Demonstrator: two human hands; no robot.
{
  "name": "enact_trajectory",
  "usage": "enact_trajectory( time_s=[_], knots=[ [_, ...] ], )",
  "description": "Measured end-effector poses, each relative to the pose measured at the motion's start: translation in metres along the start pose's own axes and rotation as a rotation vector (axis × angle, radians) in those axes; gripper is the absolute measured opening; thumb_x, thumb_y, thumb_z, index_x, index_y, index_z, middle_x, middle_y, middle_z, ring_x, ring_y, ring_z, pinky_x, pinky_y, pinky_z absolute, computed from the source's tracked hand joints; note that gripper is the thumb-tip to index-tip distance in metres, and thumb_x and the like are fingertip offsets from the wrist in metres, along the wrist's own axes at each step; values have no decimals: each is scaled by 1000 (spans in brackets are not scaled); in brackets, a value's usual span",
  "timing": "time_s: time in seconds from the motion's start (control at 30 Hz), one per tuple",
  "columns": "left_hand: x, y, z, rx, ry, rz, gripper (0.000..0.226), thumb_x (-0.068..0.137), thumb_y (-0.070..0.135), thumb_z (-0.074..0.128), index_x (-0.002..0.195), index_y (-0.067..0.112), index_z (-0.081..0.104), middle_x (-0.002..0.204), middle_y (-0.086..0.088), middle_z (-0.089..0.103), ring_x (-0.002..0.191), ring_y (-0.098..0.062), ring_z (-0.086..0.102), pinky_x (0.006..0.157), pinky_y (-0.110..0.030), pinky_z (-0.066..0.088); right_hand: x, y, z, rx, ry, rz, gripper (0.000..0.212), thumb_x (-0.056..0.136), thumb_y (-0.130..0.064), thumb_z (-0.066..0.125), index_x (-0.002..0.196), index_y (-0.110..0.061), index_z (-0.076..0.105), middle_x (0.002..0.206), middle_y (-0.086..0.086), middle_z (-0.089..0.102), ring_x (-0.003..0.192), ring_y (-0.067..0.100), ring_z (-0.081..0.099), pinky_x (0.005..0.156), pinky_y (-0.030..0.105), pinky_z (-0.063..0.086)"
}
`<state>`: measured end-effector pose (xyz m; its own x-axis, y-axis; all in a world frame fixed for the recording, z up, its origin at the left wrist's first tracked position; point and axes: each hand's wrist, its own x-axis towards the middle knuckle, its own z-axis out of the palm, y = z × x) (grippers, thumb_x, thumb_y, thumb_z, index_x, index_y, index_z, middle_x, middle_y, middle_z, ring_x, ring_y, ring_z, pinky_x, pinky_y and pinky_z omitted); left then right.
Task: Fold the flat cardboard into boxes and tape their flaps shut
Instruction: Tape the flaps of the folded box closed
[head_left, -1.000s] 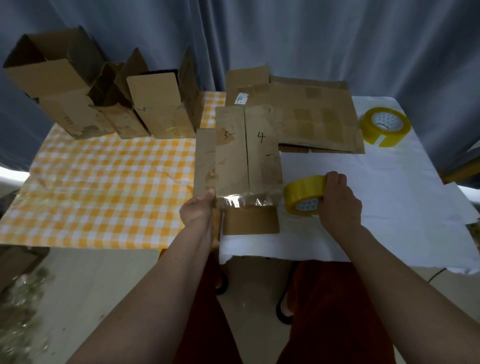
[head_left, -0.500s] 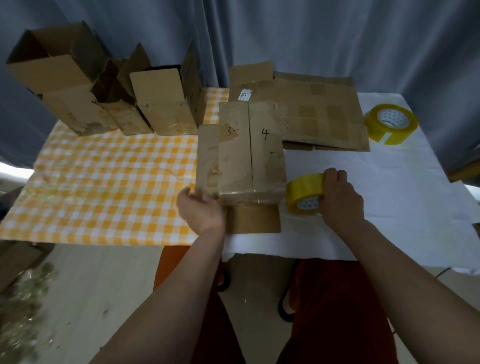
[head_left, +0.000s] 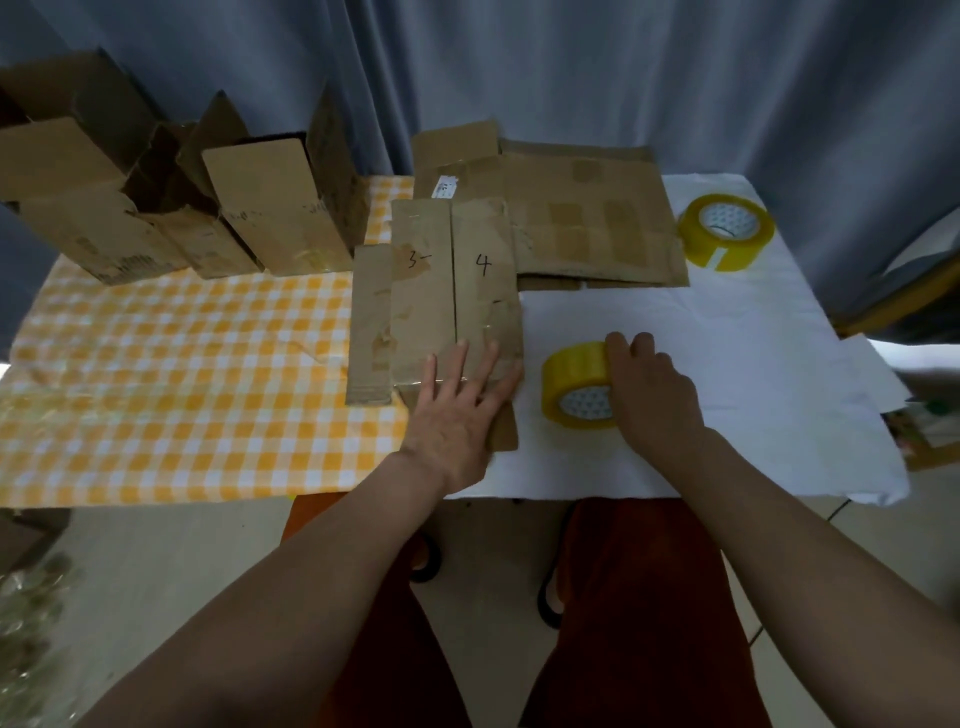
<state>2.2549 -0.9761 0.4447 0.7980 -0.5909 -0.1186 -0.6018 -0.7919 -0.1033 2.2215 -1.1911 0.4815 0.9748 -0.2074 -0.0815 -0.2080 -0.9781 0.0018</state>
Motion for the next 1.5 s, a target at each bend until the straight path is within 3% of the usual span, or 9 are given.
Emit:
enact_trajectory(
  time_s=[0.53,0.7,0.83,0.9,0.97,1.07,1.23,1.33,1.5],
  knots=[
    [-1,6,-1,40,-22,-63,110,81,50,61,145,32,-27,157,-7,-25,143,-38,-23,115,-59,-6,11,22,2,-104,79,-52,66,82,-18,65,138,-17,31,129,14,38,110,33,42,76,37,41],
    [-1,12,-4,-103,17,-136,85,84,51,50,151,38,-2,161,-3,-12,146,-33,-17,116,-57,-9,11,25,1,18,34,-34,56,84,-16,62,134,-17,36,124,13,40,110,31,41,73,35,42],
    [10,35,-22,-505,321,-251,54,88,24,56,140,22,44,156,-10,24,146,-30,10,119,-41,7,7,25,2,76,45,-60,53,84,-13,61,132,-15,39,123,11,41,112,28,39,68,31,38],
    [16,44,-31,-600,541,-416,55,84,19,65,135,17,46,147,-10,37,137,-24,28,112,-36,27,7,27,0,124,42,-63,50,81,-12,61,127,-14,42,121,10,42,112,27,37,66,29,35],
    [19,36,-38,-626,610,-768,72,78,34,73,138,15,38,143,-14,37,131,-29,31,109,-39,29,5,30,-1,126,36,-69,42,80,-13,60,119,-13,45,117,9,43,110,26,37,66,29,33],
    [35,3,-46,-547,304,-1019,102,69,67,68,143,9,28,151,-22,26,139,-39,22,114,-51,17,3,33,-2,121,50,-84,37,79,-14,61,113,-13,47,115,8,43,107,25,37,68,28,35],
    [97,-12,-65,-529,-172,-937,153,37,91,63,151,20,-9,156,-30,-9,142,-51,-5,109,-70,5,-3,18,1,234,28,-127,38,79,-18,62,113,-14,45,111,5,48,104,21,42,70,26,34],
    [114,-14,-60,-555,-252,-973,157,33,86,70,150,24,-16,154,-30,-18,141,-52,-12,103,-76,4,-7,10,2,321,-34,-105,43,81,-25,63,117,-15,41,107,3,51,100,20,47,69,26,32],
    [103,-16,-50,-503,-104,-825,136,39,83,67,145,33,-1,154,-19,4,137,-55,8,105,-69,17,-18,3,-2,332,-69,-131,44,80,-27,63,115,-15,40,104,2,50,99,18,48,68,27,34]
  ],
)
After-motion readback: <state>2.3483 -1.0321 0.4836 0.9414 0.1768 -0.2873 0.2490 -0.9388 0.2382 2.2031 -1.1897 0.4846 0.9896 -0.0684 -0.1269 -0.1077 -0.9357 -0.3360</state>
